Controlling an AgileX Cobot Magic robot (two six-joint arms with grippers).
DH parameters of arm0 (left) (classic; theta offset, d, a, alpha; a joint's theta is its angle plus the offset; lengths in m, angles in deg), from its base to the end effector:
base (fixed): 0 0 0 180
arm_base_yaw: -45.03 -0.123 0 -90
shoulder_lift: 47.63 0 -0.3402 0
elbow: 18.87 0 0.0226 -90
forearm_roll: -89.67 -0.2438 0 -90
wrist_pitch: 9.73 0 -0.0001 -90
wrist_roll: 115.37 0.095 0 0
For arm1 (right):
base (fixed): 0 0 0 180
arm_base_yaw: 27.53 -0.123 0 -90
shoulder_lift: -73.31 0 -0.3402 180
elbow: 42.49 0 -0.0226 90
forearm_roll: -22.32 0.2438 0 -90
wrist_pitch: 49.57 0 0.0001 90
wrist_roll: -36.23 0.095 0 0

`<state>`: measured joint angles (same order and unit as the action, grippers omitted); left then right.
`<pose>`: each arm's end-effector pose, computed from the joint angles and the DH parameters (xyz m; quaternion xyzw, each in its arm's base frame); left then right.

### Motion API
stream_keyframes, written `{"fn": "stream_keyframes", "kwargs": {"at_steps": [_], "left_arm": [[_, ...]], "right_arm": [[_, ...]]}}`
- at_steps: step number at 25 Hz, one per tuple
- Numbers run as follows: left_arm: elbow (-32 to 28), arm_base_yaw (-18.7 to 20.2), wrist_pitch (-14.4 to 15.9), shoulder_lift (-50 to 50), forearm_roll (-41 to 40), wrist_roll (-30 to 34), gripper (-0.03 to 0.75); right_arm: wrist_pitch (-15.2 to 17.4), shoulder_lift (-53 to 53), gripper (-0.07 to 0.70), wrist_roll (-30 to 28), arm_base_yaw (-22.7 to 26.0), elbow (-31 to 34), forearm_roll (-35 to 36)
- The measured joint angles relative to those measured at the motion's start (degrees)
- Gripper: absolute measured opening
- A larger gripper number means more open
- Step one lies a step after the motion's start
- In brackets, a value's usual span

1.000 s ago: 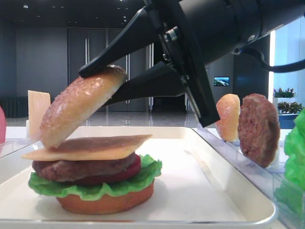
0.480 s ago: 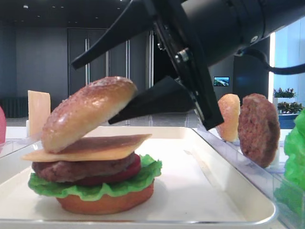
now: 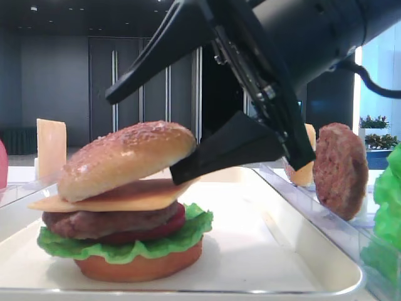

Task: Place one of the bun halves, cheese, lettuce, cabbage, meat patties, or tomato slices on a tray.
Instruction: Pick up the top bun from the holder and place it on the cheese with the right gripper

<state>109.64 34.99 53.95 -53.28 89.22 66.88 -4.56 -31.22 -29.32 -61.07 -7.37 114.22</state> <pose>-0.0636 -0.0106 0.2590 -0.0593 0.8676 0.0568 0.4905 0.2175 0.2249 0.2315 -0.1858 0.8528 0.4761 0.1072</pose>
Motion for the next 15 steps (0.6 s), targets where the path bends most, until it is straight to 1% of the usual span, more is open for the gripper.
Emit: {"fn": "stream_keyframes", "kwargs": {"at_steps": [2,6,9,15], "left_arm": [[0.0,0.0,0.0,0.0,0.0,0.0,-0.001],[0.0,0.0,0.0,0.0,0.0,0.0,-0.001],[0.0,0.0,0.0,0.0,0.0,0.0,-0.001],[0.0,0.0,0.0,0.0,0.0,0.1,-0.001]], "right_arm": [[-2.1,1.5,0.511,0.4,0.0,0.0,-1.8],[-4.5,3.9,0.513,2.6,0.0,0.0,-5.6],[-6.0,5.6,0.514,4.5,0.0,0.0,-8.4],[-7.7,10.0,0.514,6.9,0.1,0.0,-13.0]]}}
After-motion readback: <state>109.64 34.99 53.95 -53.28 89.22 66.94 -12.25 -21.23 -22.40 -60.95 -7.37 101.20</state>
